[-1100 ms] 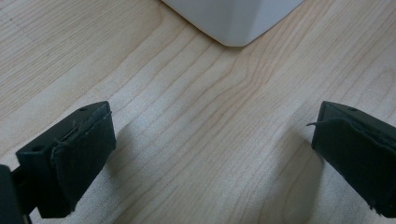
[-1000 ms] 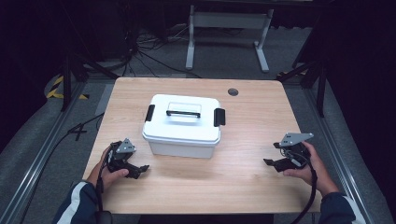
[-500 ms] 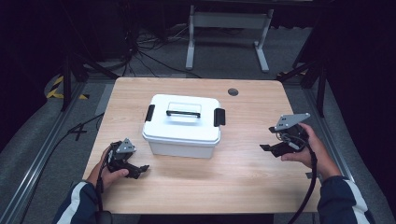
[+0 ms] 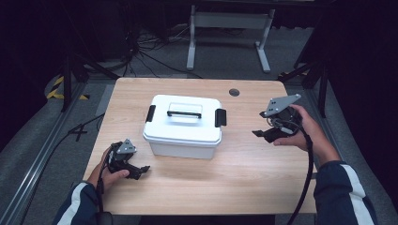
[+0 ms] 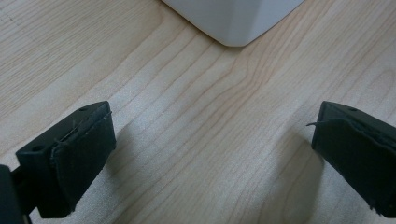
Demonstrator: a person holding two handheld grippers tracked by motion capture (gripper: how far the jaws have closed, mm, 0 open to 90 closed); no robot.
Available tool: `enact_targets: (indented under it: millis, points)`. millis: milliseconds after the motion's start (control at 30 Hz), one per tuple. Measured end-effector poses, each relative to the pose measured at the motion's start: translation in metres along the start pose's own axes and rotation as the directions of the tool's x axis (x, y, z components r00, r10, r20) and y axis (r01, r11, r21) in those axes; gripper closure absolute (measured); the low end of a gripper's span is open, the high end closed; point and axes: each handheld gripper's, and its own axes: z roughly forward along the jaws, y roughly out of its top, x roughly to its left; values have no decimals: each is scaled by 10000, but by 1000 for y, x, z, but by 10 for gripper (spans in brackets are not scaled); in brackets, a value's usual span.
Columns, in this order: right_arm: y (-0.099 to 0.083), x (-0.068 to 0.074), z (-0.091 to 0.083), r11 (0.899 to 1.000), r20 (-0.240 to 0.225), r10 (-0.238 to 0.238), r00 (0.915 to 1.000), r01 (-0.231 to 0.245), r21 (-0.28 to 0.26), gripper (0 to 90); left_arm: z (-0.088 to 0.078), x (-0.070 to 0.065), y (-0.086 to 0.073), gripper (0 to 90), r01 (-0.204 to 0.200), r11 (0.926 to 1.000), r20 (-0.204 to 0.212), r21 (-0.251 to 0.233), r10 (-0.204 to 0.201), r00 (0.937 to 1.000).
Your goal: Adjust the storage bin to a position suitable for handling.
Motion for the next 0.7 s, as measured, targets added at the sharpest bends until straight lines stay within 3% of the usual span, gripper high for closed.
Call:
enact_targets:
  millis: [700]
  points:
    - [71, 7, 20, 9908, -385, -1329, 9904, 1338, 220, 342, 0, 0, 0, 1, -9, 10000, 7, -7, 9, 10000]
